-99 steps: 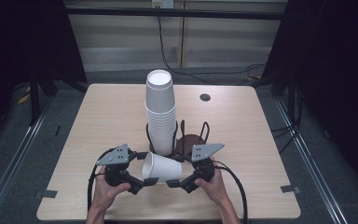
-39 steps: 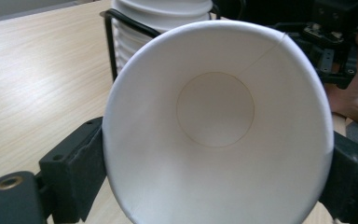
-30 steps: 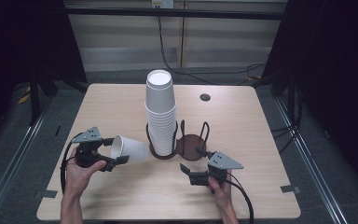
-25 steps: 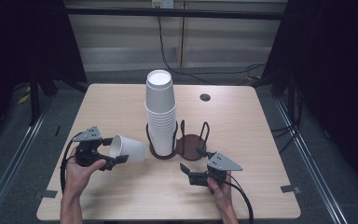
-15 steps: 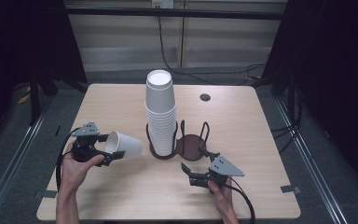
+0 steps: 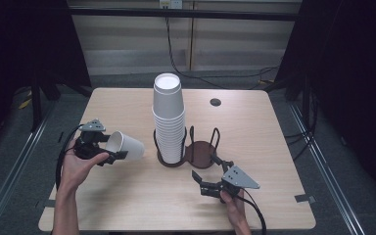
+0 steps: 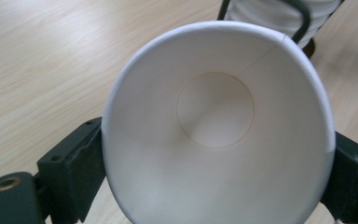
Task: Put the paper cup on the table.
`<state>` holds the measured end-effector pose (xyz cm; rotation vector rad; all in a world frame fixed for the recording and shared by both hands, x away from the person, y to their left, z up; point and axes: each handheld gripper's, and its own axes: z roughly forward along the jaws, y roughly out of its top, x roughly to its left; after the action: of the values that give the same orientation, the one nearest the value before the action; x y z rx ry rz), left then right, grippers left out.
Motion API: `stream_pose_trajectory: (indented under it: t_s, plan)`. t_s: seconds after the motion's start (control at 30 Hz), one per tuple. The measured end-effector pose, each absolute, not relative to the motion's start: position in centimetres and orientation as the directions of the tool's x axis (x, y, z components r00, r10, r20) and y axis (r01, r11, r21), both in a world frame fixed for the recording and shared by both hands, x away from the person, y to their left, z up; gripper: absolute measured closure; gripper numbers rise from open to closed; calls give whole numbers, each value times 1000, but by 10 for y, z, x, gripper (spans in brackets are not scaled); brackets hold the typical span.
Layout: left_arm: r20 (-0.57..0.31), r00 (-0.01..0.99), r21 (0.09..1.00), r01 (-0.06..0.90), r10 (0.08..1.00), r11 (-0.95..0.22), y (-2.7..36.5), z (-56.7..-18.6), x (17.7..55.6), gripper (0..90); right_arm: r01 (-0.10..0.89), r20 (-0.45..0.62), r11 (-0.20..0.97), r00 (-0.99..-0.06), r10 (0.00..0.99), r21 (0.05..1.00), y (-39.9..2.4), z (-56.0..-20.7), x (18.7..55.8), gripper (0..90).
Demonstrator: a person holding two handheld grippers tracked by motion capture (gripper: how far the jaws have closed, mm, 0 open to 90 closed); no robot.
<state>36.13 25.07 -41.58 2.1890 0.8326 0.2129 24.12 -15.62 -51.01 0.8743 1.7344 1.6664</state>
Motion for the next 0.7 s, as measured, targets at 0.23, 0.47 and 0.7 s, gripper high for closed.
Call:
stream_pose_trajectory:
  t_s: [0.23,0.47,0.7]
  plan:
    - [-58,776,639,512,628,-574,245,-417,372,89,65,36,6,-622,782,998,-156,-510,241,158]
    - [-32,783,572,524,622,-631,239,-417,381,84,62,35,5,-624,781,998,-157,-510,241,157]
    - [-5,758,547,548,653,-633,237,-425,386,76,57,35,0,-624,781,998,-157,-511,241,134]
